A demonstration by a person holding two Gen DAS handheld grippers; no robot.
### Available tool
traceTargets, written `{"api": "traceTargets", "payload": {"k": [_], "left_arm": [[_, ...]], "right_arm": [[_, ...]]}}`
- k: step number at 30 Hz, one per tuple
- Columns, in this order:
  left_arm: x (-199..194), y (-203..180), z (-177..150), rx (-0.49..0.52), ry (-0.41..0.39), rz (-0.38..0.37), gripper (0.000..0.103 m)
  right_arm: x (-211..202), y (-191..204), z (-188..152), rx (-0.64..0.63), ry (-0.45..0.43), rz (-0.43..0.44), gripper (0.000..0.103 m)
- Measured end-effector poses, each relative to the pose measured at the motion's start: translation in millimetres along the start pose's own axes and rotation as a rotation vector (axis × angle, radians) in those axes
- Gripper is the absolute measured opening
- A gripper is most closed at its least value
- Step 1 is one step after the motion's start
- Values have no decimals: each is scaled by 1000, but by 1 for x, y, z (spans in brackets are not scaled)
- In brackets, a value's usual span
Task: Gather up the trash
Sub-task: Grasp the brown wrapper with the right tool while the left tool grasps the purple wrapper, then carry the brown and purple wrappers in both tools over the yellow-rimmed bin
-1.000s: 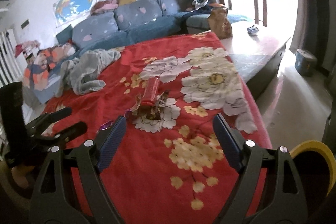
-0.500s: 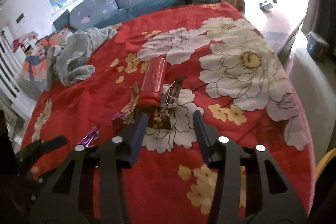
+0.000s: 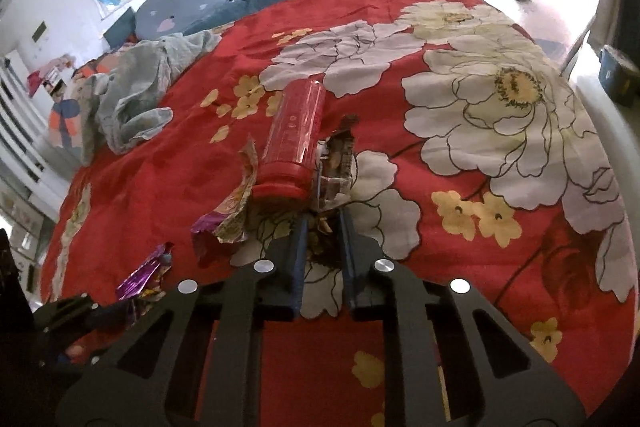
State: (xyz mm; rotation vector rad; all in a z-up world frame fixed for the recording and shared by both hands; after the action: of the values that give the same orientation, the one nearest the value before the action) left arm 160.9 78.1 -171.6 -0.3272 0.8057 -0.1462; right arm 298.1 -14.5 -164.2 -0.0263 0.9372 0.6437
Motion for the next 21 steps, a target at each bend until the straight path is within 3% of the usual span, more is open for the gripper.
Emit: {"api": "traceTargets", "payload": {"k": [21], "left_arm": [[-32,-33,21,45,-93,-50,26]], "right_arm": [[-82,-21,-12,25,-117,8,4]]}}
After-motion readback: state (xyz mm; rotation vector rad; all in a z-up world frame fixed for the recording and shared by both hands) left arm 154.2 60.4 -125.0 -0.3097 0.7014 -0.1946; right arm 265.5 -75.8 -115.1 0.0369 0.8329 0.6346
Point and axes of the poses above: each gripper's, at about its wrist camera, not at the fingertips, and x roughly the way its jaws point, y to its left, z to its top, the point moved 7 cm from there along x, roughly the way its jaws point, and after that the axes turned 4 degrees about -z, right-handed, at the moved point
